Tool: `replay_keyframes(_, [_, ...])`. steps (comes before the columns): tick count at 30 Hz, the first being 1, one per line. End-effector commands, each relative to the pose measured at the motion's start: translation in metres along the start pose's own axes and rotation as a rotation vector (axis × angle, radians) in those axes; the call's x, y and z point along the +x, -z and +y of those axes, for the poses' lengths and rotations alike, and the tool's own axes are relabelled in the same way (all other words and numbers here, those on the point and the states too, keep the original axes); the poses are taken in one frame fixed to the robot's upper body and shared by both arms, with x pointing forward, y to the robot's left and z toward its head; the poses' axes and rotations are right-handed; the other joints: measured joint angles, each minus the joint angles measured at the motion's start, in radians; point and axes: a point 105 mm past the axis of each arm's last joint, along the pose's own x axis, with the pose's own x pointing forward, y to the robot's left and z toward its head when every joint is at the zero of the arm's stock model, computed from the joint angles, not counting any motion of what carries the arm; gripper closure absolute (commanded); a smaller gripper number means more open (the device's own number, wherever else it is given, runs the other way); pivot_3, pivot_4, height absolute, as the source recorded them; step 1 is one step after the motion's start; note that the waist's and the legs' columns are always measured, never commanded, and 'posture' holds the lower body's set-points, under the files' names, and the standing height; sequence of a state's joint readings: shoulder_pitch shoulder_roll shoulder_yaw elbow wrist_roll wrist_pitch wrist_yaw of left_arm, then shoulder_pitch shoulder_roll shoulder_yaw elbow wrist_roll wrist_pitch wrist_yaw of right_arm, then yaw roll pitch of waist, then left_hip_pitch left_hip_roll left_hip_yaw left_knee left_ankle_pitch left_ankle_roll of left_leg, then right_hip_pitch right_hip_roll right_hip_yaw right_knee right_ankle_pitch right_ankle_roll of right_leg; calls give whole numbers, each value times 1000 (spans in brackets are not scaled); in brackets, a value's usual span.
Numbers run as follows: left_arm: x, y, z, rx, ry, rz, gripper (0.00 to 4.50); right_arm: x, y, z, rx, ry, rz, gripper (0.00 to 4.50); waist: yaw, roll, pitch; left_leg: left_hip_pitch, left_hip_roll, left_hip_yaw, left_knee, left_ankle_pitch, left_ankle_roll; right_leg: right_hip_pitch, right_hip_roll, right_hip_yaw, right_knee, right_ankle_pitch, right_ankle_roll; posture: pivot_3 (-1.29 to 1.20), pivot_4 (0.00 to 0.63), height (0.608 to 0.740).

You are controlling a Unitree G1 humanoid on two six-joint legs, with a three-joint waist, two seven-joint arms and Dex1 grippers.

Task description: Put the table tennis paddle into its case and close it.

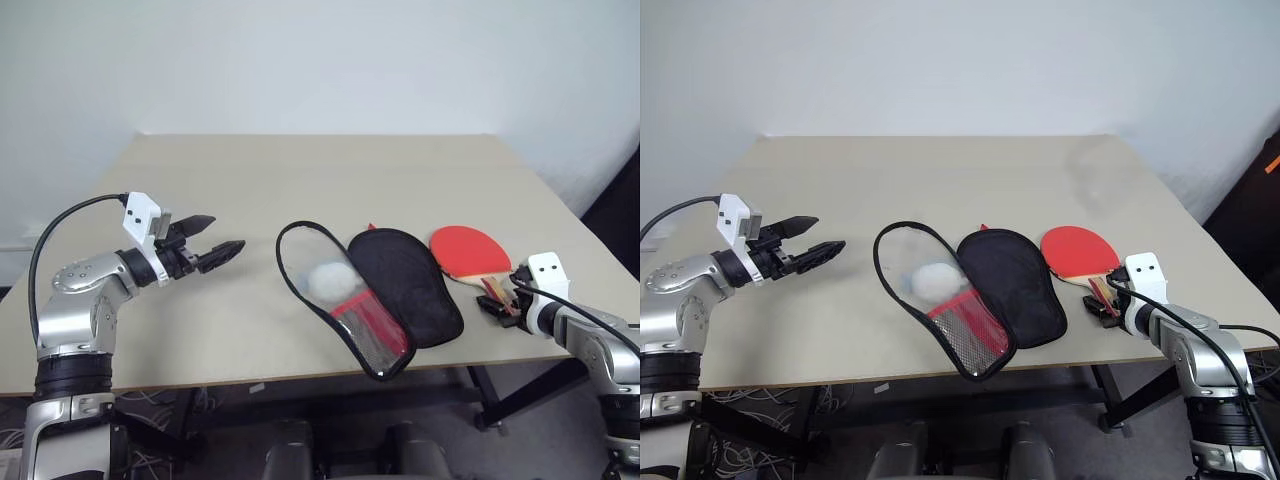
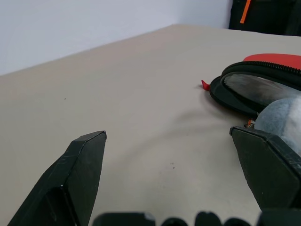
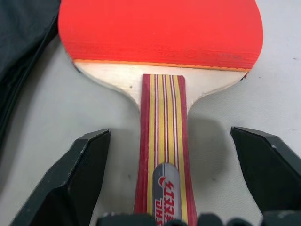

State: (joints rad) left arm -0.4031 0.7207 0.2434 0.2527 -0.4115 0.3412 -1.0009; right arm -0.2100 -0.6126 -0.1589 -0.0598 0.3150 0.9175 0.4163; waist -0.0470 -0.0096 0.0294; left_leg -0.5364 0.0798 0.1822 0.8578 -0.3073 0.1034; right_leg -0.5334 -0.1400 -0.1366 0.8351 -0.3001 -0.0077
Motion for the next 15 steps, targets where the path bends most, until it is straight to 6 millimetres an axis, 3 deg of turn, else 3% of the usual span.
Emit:
replay_keyframes(1, [1, -14, 2, 38, -8, -42, 0, -1, -11, -10, 54, 44, -35, 1251, 1, 0, 0, 0, 0, 0, 0, 0, 0, 0, 0, 0, 0, 0, 0, 0, 0, 654])
replay_keyframes(7, [1, -12, 3, 35, -21, -45, 0, 2, -16, -10, 129, 44, -51, 3361, 0, 0, 0, 0, 0, 0, 0, 0, 0, 0, 0, 0, 0, 0, 0, 0, 0, 654])
replay_keyframes(11, [0, -11, 4, 34, -29, -46, 0, -1, -37, -19, 142, 94, -128, 3368, 0, 1, 0, 0, 0, 1, -1, 0, 0, 0, 0, 0, 0, 0, 0, 0, 0, 654])
replay_keyframes(15, [1, -8, 6, 34, -36, -42, 0, -6, -81, 13, 289, -77, -306, 3368, -3, 5, 3, 0, 0, 2, -1, 0, 0, -1, 1, 1, 0, 0, 0, 0, 0, 654])
